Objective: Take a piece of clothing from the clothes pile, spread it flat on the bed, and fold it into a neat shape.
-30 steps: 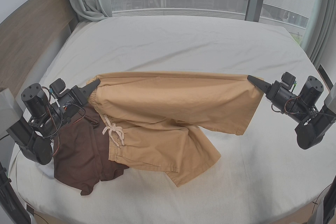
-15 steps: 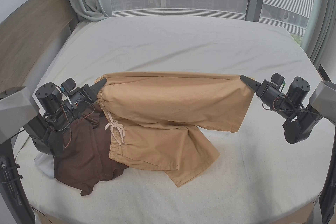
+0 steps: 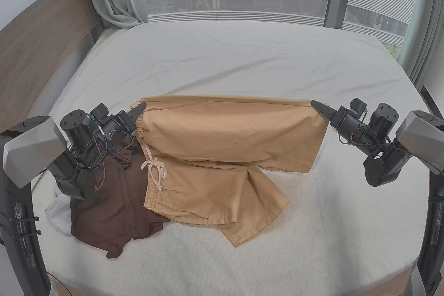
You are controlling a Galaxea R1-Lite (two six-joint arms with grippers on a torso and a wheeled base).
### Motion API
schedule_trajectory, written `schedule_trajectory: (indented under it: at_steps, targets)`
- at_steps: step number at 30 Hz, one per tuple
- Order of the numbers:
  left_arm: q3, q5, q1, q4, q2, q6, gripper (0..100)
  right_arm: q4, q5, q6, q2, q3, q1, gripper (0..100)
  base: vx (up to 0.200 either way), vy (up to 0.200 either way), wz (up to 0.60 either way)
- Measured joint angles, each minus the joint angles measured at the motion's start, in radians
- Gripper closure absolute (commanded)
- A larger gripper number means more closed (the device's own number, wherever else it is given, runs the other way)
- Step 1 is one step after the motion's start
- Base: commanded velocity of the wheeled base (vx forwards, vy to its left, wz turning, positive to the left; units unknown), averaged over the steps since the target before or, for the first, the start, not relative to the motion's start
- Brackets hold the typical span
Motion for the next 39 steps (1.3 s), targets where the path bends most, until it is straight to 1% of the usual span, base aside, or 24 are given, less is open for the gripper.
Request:
schedule_trajectory:
  at_steps: [7,15,20,28,29,35,36,39]
  targets:
    - [-0.070,0.003,-0.001,0.010,0.042,-0.051,100,0.022,0.000,0.002,0.062,-0.083,-0.009,100,0.000,0.000,0.00]
    - [-0.160,0.039,-0.002,0.013,0.106,-0.056,100,0.029,0.000,0.002,0.118,-0.143,-0.023,100,0.000,0.000,0.00]
    - [-0.216,0.044,-0.003,0.019,0.145,-0.074,100,0.029,0.000,0.002,0.150,-0.183,-0.032,100,0.000,0.000,0.00]
    - [-0.269,0.053,-0.010,0.043,0.177,-0.078,100,0.028,-0.002,0.002,0.185,-0.225,-0.037,100,0.000,0.000,0.00]
    - [-0.276,0.056,-0.011,0.047,0.179,-0.078,100,0.028,-0.002,0.002,0.187,-0.229,-0.037,0,0.000,0.000,0.00]
    - [-0.328,0.093,-0.011,0.088,0.195,-0.079,100,0.030,-0.026,0.002,0.200,-0.264,-0.039,0,0.000,0.000,0.00]
    - [-0.335,0.095,-0.012,0.100,0.197,-0.079,0,0.029,-0.033,0.002,0.203,-0.273,-0.037,0,0.000,0.000,0.00]
    - [-0.356,0.094,-0.016,0.138,0.202,-0.081,0,0.021,-0.040,0.002,0.211,-0.278,-0.041,0,0.000,0.000,0.00]
